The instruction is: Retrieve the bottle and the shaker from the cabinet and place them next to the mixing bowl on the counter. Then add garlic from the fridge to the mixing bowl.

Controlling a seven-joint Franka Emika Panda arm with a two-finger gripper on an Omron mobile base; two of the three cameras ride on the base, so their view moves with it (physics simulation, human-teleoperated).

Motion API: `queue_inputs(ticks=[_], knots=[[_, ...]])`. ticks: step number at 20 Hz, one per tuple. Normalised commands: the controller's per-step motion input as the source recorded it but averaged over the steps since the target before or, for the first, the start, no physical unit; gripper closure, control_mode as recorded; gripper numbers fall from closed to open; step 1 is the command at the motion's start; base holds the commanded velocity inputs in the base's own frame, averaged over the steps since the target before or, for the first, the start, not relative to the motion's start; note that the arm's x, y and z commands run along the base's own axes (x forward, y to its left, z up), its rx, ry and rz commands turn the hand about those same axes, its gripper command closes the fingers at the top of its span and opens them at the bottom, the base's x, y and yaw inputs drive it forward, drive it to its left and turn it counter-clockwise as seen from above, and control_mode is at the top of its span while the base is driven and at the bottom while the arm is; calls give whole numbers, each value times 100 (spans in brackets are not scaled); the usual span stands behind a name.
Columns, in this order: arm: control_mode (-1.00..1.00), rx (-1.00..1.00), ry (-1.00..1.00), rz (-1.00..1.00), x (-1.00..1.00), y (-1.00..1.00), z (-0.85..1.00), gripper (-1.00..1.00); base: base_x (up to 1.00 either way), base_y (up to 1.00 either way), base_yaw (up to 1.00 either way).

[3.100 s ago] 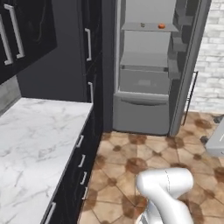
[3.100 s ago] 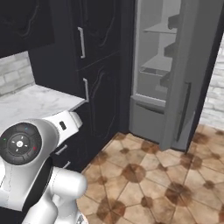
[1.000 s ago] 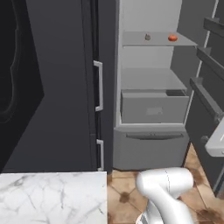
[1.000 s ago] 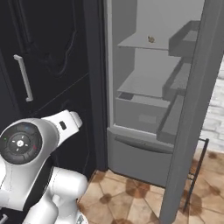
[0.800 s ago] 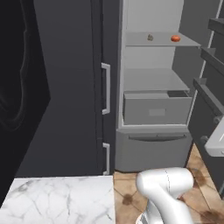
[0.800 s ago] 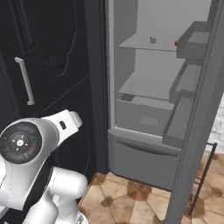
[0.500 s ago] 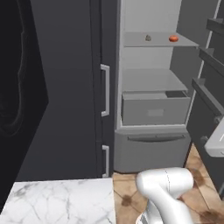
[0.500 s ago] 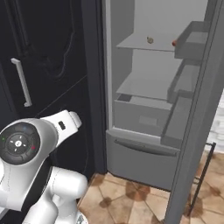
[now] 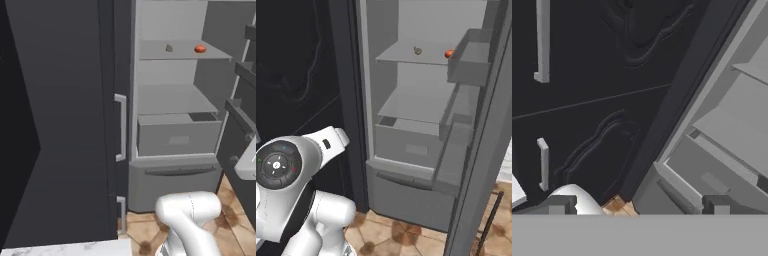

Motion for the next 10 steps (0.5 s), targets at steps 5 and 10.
queue_inputs(ticks=[5, 10], knots=[[100, 0, 0, 0, 0, 0, 0, -100, 86, 32, -2], [100, 0, 0, 0, 0, 0, 0, -100, 95, 32, -1]])
